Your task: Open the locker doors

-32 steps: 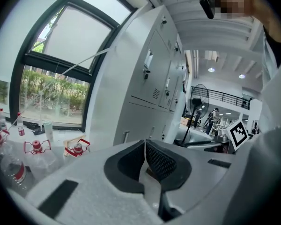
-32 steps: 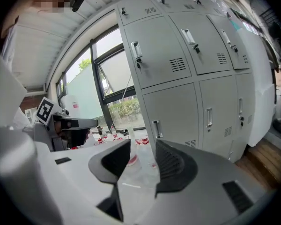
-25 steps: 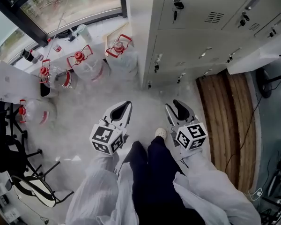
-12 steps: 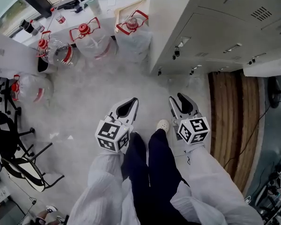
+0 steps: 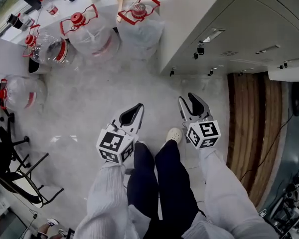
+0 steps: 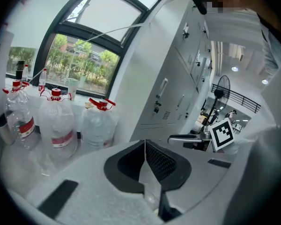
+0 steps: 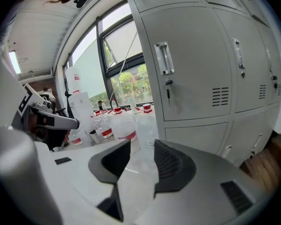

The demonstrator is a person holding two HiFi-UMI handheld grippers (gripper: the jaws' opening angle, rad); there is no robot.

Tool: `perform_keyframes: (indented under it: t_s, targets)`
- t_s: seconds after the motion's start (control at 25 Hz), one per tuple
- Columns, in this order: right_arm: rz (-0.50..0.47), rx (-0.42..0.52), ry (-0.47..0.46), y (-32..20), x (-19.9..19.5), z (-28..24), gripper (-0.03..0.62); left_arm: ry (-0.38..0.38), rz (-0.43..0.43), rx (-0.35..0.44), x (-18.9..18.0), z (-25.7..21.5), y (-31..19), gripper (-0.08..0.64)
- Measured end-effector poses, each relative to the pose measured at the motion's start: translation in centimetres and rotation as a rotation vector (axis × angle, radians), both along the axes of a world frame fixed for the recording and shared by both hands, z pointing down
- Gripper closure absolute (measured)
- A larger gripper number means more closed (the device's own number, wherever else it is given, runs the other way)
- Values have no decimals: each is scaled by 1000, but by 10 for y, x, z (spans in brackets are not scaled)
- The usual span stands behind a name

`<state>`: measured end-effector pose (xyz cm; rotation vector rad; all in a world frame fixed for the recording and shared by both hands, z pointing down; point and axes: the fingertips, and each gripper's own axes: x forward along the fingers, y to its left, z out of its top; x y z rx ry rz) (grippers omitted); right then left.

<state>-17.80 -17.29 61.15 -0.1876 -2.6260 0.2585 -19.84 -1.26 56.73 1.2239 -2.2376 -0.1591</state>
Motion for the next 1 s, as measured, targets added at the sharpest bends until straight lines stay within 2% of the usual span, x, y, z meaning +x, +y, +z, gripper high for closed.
perform_keyframes:
  t_s: [0.16,0.28,0.48,0.76,1.0]
  targets:
    - [-11,18,-3,-4,-12,49,436,-13,14,1,-8,42,2,549]
    - [-15,35,6,-6,-21,86,436,-17,-5,-23,-18,76,8,550]
    - [-11,48,21,-12,-41,142,436,-24,-20,-14,-28,126,0,549]
    - [-1,57,-3,-29,-75,202,436,-26,-4,24,-39,187,-23,549]
    - [-39,58,-19,-39,-102,247,436,-48,15,-9,-52,237,-28,549]
